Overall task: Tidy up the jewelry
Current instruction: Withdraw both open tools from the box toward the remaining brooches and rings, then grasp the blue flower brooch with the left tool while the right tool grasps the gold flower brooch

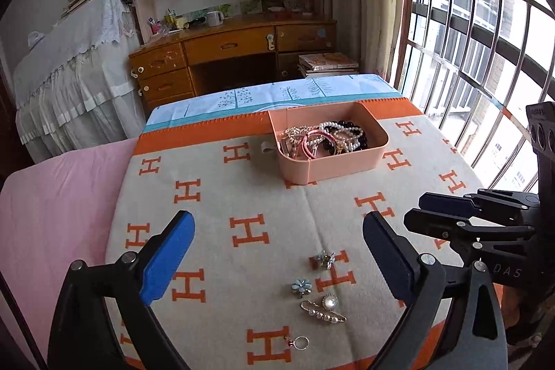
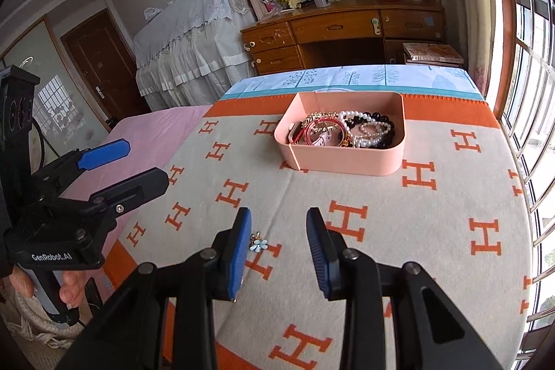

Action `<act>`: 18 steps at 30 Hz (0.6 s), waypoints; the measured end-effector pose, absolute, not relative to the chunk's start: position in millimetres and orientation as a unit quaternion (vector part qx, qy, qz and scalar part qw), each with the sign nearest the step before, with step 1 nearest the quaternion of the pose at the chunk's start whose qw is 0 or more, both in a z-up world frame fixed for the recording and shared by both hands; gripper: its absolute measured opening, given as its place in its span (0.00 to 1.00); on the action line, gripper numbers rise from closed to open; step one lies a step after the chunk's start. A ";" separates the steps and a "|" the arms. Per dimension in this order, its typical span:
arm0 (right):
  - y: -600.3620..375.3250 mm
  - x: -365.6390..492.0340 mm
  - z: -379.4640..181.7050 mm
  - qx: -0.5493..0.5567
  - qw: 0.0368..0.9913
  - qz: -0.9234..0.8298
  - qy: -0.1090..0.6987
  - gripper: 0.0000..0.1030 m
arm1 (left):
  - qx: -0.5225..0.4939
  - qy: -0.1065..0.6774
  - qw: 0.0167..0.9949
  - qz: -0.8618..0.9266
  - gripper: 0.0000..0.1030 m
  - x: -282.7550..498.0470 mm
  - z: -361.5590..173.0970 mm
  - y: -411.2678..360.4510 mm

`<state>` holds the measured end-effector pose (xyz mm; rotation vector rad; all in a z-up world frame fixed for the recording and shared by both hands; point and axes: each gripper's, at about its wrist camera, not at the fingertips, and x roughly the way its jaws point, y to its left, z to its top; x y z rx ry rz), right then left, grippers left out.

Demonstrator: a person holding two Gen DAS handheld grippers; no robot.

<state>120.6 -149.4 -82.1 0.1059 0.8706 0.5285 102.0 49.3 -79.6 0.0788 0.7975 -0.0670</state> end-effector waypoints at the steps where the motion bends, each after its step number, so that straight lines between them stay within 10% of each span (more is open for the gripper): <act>1: -150.0 120.9 -89.4 0.057 0.867 0.254 0.426 0.32 | 0.033 0.395 0.917 -0.035 0.94 101.4 -88.3 51.8; 12: -151.5 116.4 -139.5 0.098 0.831 0.257 0.484 0.32 | 0.036 0.470 0.881 -0.043 0.93 99.9 -172.7 55.5; 18: -146.6 112.7 -139.0 0.087 0.833 0.267 0.477 0.32 | 0.023 0.490 0.870 -0.054 0.76 104.7 -194.0 54.3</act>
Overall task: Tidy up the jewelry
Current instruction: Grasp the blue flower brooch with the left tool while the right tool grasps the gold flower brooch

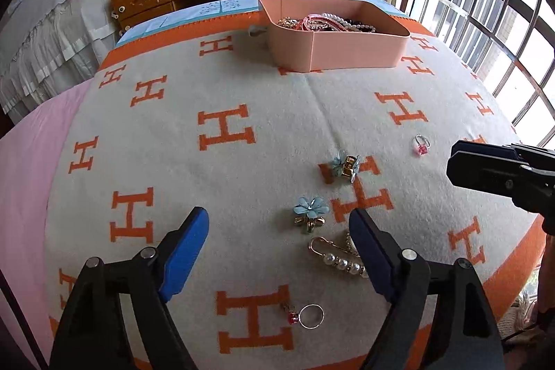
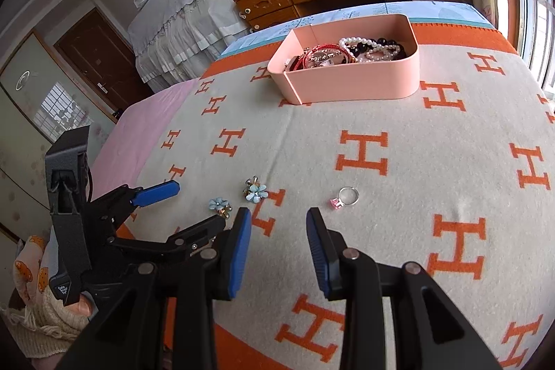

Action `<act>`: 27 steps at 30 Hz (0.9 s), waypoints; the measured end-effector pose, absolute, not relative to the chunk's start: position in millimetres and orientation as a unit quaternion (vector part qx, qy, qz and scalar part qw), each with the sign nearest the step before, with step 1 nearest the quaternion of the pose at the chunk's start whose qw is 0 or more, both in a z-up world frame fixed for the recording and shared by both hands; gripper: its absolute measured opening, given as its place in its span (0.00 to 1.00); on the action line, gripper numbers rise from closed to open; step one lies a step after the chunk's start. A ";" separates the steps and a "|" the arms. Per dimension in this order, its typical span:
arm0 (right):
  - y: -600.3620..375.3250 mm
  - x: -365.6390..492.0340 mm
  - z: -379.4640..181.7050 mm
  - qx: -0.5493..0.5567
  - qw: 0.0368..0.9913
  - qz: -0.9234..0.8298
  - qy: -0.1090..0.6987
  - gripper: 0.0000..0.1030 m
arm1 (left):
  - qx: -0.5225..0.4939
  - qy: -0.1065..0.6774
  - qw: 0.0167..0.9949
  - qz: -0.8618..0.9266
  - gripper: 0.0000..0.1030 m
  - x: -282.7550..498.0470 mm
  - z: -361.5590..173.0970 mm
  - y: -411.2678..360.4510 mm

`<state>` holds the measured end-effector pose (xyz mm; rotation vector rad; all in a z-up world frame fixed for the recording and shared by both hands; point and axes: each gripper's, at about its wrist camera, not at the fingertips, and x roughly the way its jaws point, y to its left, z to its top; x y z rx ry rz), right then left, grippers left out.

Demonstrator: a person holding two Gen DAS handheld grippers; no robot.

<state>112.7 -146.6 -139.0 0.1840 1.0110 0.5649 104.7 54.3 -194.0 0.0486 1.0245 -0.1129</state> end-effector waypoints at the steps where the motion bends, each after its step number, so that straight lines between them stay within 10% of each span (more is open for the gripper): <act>1: -145.1 112.6 -139.4 0.083 0.833 0.269 0.477 0.32 | 0.019 0.492 0.869 -0.057 0.72 106.0 -195.8 54.7; 8: -136.9 112.6 -142.2 0.067 0.830 0.278 0.478 0.32 | 0.009 0.494 0.866 -0.072 0.48 110.9 -202.1 54.3; 12: -130.7 114.0 -143.7 0.052 0.832 0.283 0.475 0.32 | -0.001 0.492 0.866 -0.084 0.17 112.1 -200.9 56.8; 27: -82.6 130.4 -152.9 -0.054 0.834 0.299 0.460 0.33 | -0.040 0.481 0.870 -0.100 0.17 107.2 -194.9 77.1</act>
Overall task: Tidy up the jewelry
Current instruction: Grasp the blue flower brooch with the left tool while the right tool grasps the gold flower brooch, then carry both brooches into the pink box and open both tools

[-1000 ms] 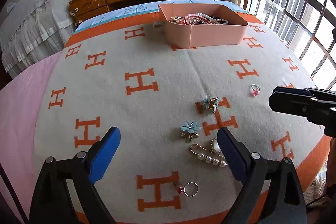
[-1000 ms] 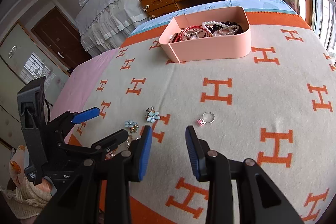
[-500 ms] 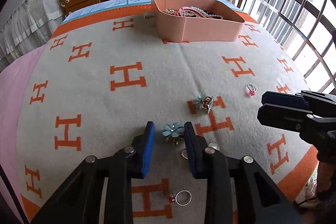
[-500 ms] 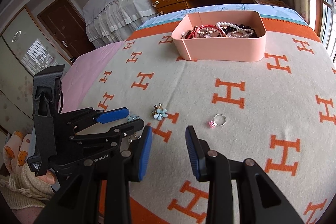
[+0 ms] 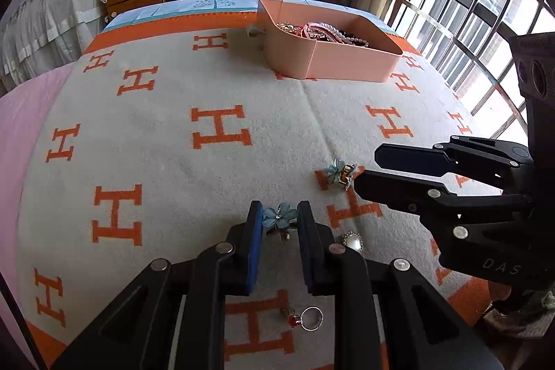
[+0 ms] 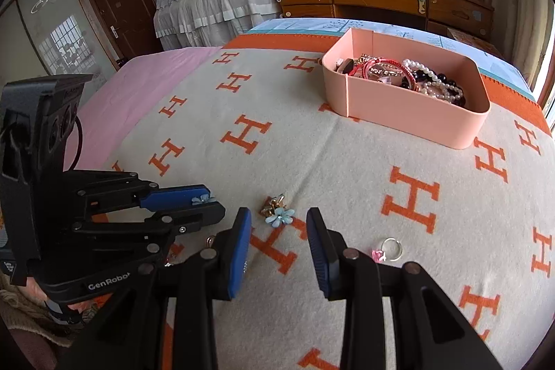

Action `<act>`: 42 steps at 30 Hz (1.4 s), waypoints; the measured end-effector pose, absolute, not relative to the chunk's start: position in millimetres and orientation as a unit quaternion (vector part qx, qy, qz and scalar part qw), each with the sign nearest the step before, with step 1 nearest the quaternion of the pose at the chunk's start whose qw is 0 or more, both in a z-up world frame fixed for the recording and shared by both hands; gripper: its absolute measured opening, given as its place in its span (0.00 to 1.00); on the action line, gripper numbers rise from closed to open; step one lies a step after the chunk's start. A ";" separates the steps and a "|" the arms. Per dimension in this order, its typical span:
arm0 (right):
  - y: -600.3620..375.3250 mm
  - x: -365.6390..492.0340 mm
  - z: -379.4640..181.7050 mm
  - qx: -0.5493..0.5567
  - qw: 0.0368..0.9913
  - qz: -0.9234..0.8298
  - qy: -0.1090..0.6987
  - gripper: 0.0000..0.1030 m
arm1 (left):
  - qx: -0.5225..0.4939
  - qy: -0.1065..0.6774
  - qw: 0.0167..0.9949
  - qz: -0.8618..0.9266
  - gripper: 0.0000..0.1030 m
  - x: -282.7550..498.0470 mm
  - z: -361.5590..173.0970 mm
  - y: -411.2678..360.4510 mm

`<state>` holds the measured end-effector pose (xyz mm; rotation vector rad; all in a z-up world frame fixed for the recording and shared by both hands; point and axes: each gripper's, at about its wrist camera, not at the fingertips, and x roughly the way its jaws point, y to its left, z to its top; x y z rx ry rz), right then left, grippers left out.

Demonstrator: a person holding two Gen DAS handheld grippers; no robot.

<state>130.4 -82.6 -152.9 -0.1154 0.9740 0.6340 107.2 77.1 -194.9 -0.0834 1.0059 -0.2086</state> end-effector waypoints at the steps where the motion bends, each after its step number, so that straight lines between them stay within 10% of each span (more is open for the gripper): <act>1: -79.4 132.6 -154.4 -0.061 0.832 0.300 0.462 0.33 | -0.042 0.480 0.871 -0.101 0.17 106.9 -193.9 78.7; 27: -72.9 130.5 -162.9 -0.102 0.832 0.300 0.456 0.22 | -0.047 0.475 0.873 -0.099 0.17 104.4 -181.1 80.6; 42: -141.2 125.8 -44.4 -0.063 0.895 0.237 0.372 0.22 | -0.007 0.419 0.898 -0.133 0.17 129.1 -59.5 46.0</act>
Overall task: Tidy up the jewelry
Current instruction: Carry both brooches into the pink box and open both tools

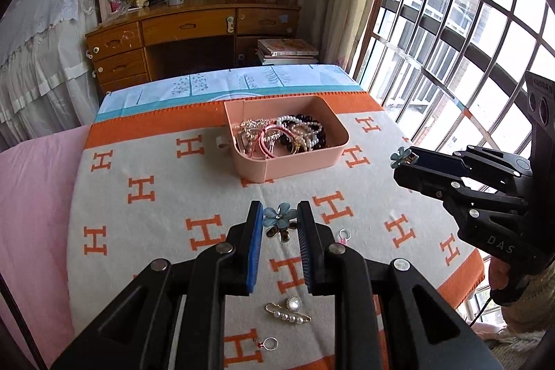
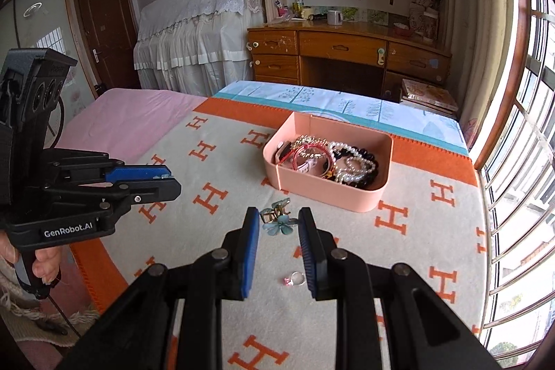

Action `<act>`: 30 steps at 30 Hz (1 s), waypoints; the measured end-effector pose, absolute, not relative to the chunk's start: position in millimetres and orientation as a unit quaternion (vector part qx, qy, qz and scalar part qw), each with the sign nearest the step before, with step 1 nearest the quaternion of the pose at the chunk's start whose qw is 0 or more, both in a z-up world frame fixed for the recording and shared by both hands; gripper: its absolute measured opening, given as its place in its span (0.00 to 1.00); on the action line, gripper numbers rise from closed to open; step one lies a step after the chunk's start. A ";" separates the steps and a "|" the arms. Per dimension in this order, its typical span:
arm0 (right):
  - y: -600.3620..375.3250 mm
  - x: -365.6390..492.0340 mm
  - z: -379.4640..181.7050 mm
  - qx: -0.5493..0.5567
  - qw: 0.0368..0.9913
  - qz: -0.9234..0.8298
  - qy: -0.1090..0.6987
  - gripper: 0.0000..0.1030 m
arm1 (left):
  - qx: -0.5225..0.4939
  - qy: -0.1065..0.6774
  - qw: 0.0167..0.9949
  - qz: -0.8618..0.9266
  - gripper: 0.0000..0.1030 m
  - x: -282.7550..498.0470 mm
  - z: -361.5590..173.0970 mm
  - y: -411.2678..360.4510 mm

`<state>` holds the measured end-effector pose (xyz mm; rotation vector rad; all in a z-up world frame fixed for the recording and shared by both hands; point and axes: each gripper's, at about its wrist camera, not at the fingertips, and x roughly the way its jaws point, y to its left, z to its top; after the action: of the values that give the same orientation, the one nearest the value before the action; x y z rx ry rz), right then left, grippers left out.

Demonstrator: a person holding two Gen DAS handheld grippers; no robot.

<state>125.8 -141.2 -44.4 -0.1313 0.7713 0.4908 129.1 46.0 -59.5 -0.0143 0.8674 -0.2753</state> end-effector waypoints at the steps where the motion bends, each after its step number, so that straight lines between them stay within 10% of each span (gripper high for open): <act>1: -146.0 128.2 -31.5 -0.061 0.900 0.232 0.364 0.22 | -0.004 0.413 0.901 -0.133 0.17 133.8 -48.0 42.9; 14: -174.3 185.4 95.8 -0.020 0.937 0.199 0.287 0.23 | 0.025 0.372 0.919 -0.124 0.17 223.2 49.9 -10.6; 30: -176.8 316.9 -78.0 0.024 0.839 0.181 0.513 0.23 | 0.004 0.520 0.849 -0.091 0.18 356.7 -102.7 -21.2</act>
<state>316.9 -176.8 -78.0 0.0507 1.0839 0.3826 356.7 -21.2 -102.7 0.0075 1.0961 -0.1921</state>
